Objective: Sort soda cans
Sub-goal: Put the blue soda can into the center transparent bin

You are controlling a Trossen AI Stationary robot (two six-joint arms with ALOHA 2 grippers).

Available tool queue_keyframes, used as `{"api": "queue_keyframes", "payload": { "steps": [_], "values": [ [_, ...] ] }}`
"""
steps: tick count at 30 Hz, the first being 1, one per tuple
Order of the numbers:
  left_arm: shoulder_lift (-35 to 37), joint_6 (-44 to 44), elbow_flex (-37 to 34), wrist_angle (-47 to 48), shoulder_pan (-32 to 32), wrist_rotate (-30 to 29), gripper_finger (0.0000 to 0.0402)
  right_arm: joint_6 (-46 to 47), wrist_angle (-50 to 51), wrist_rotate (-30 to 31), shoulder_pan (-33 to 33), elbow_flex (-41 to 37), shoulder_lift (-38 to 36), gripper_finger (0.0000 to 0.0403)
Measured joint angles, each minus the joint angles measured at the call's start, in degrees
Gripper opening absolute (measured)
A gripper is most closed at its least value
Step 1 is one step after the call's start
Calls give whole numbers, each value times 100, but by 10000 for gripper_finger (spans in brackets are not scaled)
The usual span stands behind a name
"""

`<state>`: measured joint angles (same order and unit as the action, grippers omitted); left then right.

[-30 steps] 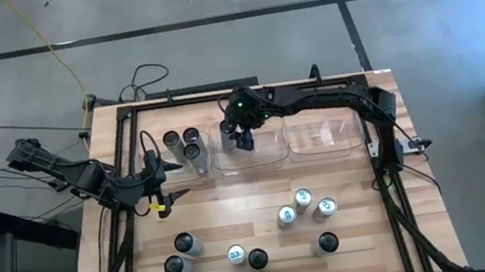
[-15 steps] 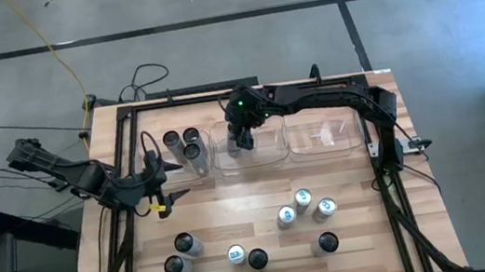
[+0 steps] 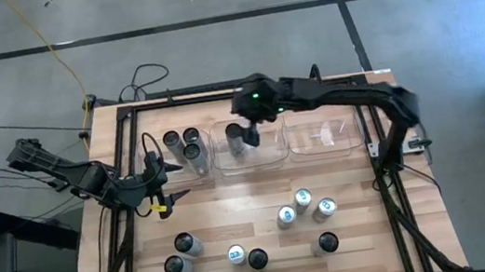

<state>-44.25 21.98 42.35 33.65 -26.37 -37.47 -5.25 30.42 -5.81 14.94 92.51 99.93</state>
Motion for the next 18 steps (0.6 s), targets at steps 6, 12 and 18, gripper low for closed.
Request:
{"api": "queue_keyframes", "payload": {
  "steps": [6,12,18],
  "values": [
    [0,96,-2,76,-2,4,343,401,1471,669,-326,0,-824,363],
    [0,382,-201,147,-2,3,343,1550,3304,1157,-954,0,-1509,363],
    [-2,767,-489,141,-2,4,343,3179,4298,1476,-2206,0,-1960,363]
  ]
}}
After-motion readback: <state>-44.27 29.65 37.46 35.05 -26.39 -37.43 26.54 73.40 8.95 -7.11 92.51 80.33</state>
